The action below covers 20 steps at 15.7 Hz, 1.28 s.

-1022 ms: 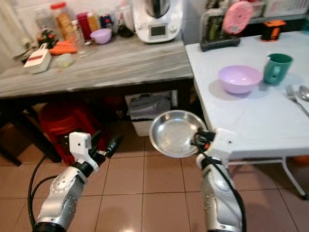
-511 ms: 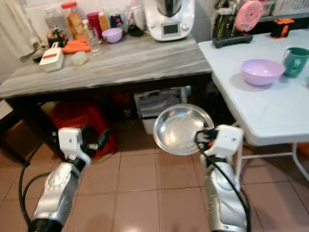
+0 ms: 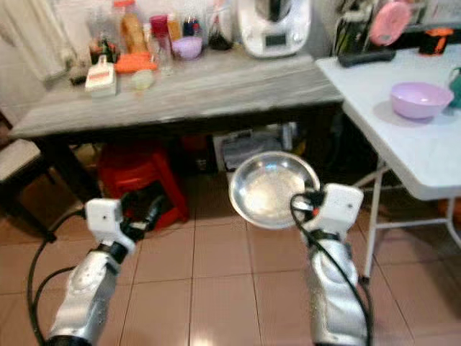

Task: Setting the table

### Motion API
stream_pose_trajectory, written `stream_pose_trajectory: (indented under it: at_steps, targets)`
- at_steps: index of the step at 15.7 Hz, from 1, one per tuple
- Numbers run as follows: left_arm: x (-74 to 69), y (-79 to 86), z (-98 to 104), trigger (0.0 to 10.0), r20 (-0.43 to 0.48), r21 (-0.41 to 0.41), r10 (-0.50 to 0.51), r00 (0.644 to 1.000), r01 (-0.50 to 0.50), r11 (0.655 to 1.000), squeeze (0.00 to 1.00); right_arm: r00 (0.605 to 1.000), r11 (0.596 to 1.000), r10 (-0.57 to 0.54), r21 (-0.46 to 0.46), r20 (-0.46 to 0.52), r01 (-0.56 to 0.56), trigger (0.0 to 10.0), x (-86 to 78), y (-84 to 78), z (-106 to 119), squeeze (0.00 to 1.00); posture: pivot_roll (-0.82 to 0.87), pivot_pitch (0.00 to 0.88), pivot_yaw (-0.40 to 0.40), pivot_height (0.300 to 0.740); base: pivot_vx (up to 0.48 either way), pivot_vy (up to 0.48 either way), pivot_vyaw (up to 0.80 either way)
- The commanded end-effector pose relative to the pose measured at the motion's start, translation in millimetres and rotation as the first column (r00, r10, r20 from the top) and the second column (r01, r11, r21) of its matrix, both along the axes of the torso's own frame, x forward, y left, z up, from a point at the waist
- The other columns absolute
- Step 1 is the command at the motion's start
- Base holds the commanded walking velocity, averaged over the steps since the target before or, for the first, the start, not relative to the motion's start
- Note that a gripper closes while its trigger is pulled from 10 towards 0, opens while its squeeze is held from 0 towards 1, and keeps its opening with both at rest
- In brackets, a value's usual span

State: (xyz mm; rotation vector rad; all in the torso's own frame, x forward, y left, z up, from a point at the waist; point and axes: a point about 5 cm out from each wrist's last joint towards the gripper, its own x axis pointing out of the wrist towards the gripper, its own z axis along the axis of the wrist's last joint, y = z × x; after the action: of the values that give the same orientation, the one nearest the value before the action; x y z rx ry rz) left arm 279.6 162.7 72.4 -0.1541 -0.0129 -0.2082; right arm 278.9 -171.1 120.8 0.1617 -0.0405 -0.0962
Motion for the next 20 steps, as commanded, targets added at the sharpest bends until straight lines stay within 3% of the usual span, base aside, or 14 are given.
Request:
stream_pose_trajectory:
  at_steps: [1,13,20]
  targets:
    - [1.3,1.2,7.4,10.0,0.029,-0.008,-0.005,1.000,0.005,1.000,0.00,0.999,1.000,0.009,-0.010,0.040,-0.009,10.0,2.6,2.8,9.6,0.00,-0.05,0.000,0.100,0.740,0.000,0.000,0.00]
    - [-1.9,-0.1,8.5,10.0,0.030,-0.017,-0.048,0.998,0.049,0.999,0.00,0.999,1.000,0.001,-0.014,0.046,0.000,10.0,2.2,4.5,8.6,0.00,-0.05,0.000,0.110,0.740,0.416,0.000,0.00]
    - [-1.9,-3.3,8.8,10.0,0.026,-0.021,-0.063,0.998,0.064,0.998,0.00,0.999,1.000,-0.011,-0.015,0.047,0.011,10.0,1.0,2.7,8.1,0.00,-0.05,0.000,0.115,0.740,0.446,0.000,0.30]
